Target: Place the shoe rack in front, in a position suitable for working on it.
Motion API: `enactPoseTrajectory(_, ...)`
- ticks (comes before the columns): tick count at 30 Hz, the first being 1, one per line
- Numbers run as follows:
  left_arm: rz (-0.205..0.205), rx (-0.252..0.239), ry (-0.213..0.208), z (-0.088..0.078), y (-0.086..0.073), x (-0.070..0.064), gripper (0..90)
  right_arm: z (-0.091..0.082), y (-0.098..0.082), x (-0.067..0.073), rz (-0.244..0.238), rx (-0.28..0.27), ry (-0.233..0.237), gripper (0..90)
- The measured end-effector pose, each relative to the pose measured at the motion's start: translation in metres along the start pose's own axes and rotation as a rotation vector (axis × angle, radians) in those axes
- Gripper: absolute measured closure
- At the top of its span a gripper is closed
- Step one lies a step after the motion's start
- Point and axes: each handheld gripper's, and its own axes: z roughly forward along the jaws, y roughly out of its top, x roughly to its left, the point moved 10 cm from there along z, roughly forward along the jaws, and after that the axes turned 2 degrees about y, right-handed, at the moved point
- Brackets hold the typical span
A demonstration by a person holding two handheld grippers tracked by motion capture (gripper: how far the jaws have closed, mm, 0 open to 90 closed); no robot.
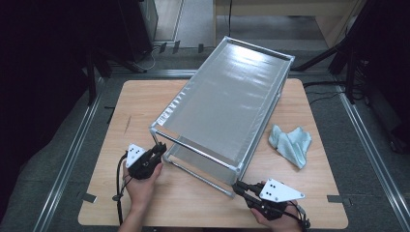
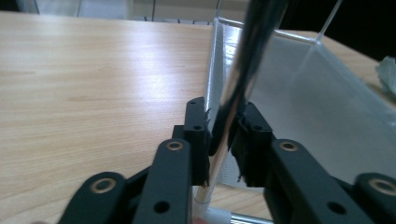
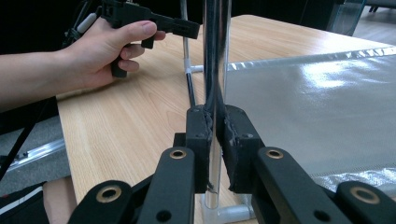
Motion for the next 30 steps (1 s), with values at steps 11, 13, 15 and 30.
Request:
enactPoseTrajectory(11, 0.040, 0.038, -0.082, -0.030, -0.012, -0.005, 79.5, -0.004, 0.000, -0.019, 0.027, -0.009, -0.053, 81.8)
enactPoseTrajectory(13, 0.056, 0.049, -0.096, -0.038, -0.016, -0.009, 79.6, -0.006, 0.000, -0.029, 0.041, -0.011, -0.080, 81.8)
enactPoseTrajectory(15, 0.052, 0.068, -0.110, -0.047, -0.021, -0.015, 79.5, -0.006, 0.001, -0.032, 0.041, -0.012, -0.086, 81.7)
enactPoseTrajectory(30, 0.126, 0.121, -0.305, -0.085, -0.044, -0.080, 79.4, -0.018, 0.002, -0.087, 0.160, -0.014, -0.307, 80.8)
